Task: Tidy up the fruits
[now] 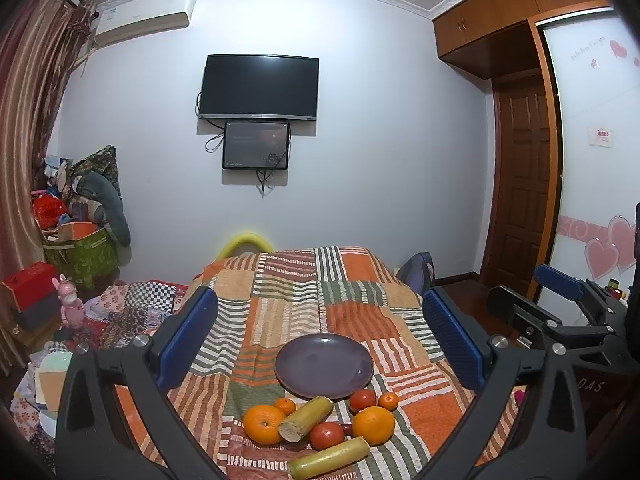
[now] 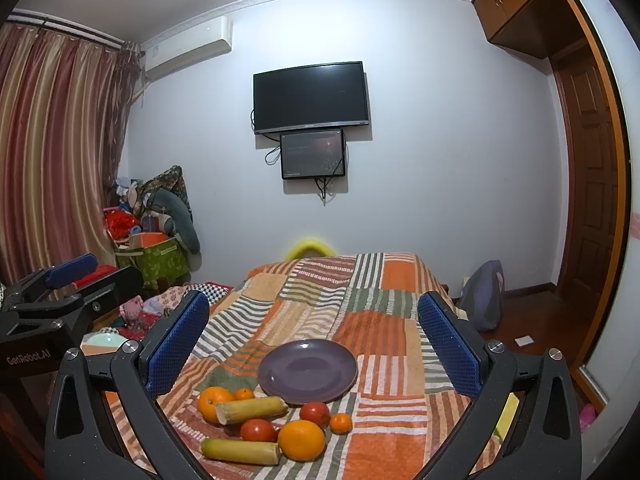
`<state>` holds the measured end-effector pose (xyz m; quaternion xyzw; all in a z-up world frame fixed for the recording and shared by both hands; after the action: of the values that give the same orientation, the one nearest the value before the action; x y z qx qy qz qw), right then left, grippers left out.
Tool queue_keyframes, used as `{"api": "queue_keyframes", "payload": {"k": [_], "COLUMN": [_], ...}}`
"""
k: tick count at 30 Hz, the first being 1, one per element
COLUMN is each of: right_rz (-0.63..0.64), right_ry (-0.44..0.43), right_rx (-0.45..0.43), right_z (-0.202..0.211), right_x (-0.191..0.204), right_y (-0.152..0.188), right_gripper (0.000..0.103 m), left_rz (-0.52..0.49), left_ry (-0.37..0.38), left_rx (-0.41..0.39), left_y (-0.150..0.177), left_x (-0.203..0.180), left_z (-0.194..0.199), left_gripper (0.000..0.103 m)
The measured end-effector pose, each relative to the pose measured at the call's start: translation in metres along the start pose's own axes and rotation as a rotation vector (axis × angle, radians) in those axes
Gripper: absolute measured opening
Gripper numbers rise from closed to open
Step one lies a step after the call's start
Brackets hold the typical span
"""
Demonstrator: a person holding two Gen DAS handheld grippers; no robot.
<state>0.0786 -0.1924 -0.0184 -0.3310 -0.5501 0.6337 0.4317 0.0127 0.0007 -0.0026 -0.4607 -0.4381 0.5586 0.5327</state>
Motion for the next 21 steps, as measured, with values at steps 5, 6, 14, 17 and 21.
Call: {"api": "queue_keyframes", "payload": {"k": [5,6,14,17,21], "right_rz": [-0.005,-0.006,-0.015,-0.018,-0.018], "right_ry": [0.002,0.001,-0.003,-0.005,-0.006], "right_rx": [0.003,0.004,0.002,-0.001,-0.004], "right_z": [-0.0002,0.0001,0.0,0.0003,0.0007], "right_x": [-0.0021,-0.0024,-0.0037,-0.0036,-0.0032], "right_y": [0.0017,0.0012,0.0005,-0.0002,-0.0003], "right_gripper": [0.103,0.103,0.103,0.103,0.103], "left_rz": [-0.001,-0.002,-0.001,0.0,0.001], "left_ry": [0.0,0.001,-0.005,-0.009,-0.012], "left_rx": [-0.001,0.0,0.001,0.002,0.002], "left_y": [-0.0007,-0.0005,0.0006,0.0004,0.0011], "left_x": [-0.0017,-0.0021,-0.0024,-0.0024,-0.0021], "left_z": [0.0007,0.0004,-0.0007,-0.0013,-0.0022], "left_gripper": [0.103,0.103,0.103,0.103,0.103]}}
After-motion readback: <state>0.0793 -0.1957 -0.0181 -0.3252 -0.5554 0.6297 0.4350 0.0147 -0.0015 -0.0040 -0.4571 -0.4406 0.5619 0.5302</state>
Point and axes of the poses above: each gripper's, at about its wrist camera, not at the fingertips, and z roughly against the way its jaws point, x to its left, y to its underside, the point moved 1 cm from there along -z, roughly the way its jaws point
